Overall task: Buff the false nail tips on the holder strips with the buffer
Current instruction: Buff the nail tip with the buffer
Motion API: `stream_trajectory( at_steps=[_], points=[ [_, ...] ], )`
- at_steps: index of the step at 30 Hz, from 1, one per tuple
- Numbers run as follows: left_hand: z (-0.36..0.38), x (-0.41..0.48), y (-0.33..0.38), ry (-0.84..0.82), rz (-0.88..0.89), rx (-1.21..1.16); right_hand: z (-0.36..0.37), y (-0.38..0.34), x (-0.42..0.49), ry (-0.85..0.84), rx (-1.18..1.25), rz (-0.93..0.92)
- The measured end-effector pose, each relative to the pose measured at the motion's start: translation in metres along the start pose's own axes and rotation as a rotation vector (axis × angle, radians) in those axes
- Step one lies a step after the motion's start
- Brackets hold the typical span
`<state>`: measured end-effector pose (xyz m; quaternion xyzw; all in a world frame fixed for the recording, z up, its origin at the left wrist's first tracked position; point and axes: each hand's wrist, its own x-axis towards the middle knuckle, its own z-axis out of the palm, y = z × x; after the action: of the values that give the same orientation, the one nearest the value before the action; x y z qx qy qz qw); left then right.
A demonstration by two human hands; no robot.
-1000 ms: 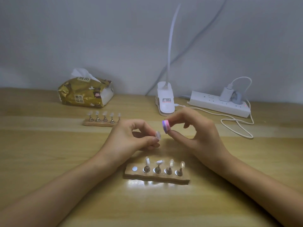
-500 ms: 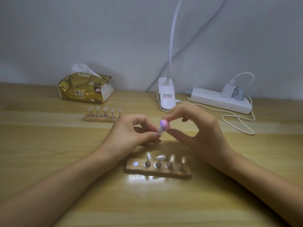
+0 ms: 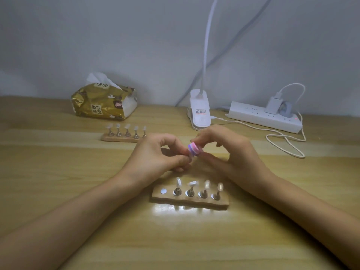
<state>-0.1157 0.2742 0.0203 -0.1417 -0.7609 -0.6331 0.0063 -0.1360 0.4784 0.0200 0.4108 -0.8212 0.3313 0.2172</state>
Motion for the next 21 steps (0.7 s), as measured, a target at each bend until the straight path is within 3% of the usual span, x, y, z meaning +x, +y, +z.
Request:
stream_trajectory(
  at_steps=[4,8,12,14,17,21],
  points=[
    [-0.0001,-0.0005,-0.0008,0.008,0.000,-0.013,-0.0021,0.0035,-0.0020,0.062,-0.016,-0.039],
    [-0.0003,-0.0006,-0.0018,0.012,-0.009,-0.009,-0.0041,0.0056,-0.0022,0.000,0.022,0.020],
    [0.0004,-0.0007,-0.0016,0.023,-0.010,0.039,-0.0011,0.0019,-0.0010,0.044,-0.009,-0.070],
    [0.0006,-0.0002,-0.0018,0.026,-0.004,0.076,-0.0020,0.0018,-0.0019,0.013,0.021,-0.004],
    [0.0010,-0.0002,-0.0017,0.032,-0.003,0.081,-0.0036,0.0022,-0.0020,0.082,-0.020,-0.025],
    [0.0017,0.0008,-0.0027,0.030,0.000,0.105,-0.0010,0.0037,-0.0016,0.002,0.017,0.021]
  ],
)
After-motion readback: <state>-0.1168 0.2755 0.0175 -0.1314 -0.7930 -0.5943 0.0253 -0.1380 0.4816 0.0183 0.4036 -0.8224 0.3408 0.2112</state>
